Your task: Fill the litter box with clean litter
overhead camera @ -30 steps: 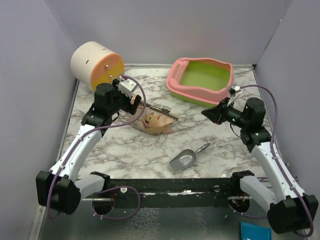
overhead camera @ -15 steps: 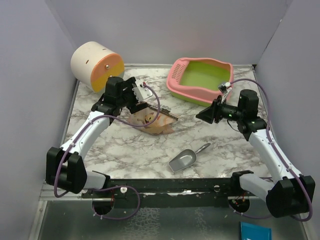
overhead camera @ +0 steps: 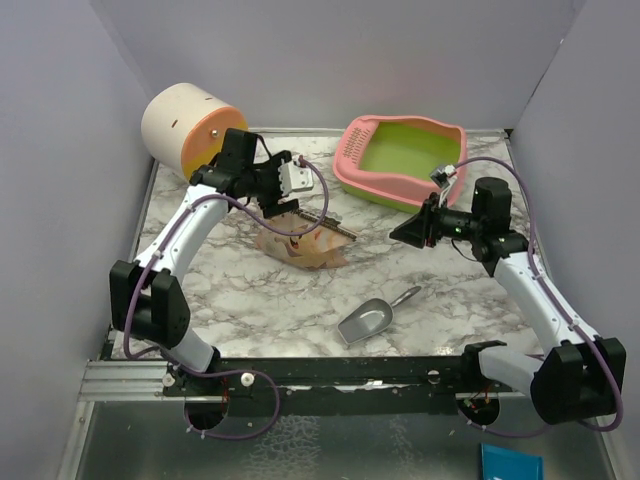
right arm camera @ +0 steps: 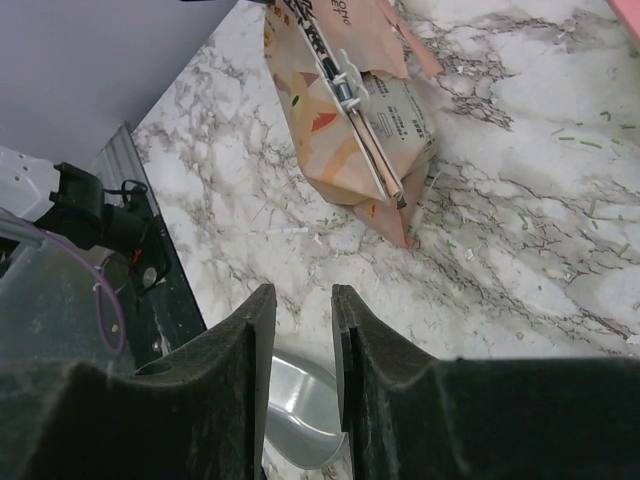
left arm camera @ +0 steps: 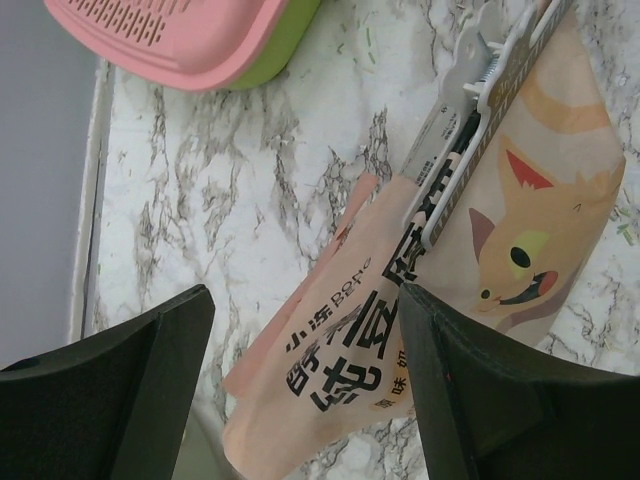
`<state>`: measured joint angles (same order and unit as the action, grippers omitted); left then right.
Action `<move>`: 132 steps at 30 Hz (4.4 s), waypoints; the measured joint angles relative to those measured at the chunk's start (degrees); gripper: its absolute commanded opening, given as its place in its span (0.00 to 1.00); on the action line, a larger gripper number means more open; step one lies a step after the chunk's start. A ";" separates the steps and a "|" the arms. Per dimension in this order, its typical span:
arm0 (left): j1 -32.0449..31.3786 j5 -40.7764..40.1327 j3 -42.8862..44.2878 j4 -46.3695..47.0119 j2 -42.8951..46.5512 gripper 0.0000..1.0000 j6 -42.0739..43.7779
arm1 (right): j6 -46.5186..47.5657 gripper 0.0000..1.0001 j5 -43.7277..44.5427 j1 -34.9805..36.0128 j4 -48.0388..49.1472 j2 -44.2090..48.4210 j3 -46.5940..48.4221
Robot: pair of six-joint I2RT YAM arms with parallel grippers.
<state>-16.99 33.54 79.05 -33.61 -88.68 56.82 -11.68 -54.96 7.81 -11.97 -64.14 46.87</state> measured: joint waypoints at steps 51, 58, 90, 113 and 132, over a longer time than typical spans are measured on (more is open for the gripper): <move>-6.03 -8.31 -22.43 26.62 6.47 0.00 -7.74 | 21.59 0.36 12.44 17.22 -0.26 -21.33 18.53; -6.14 -8.39 -22.88 27.69 6.47 0.00 -10.29 | 22.36 0.37 14.62 18.23 -0.11 -26.69 21.18; -6.75 -11.91 -25.35 28.70 9.16 0.00 -17.07 | 22.71 0.38 24.72 25.44 1.77 -24.44 17.44; -6.69 -11.30 -21.09 23.58 6.99 0.00 -20.13 | 22.71 0.39 25.88 25.68 3.15 -21.20 15.08; -6.62 -10.99 -20.65 23.06 6.67 0.00 -20.98 | 23.02 0.32 30.77 26.62 5.16 -24.33 15.17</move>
<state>-23.62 22.55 58.39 -10.55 -82.02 35.83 11.33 -24.18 34.44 -6.81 -88.47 62.04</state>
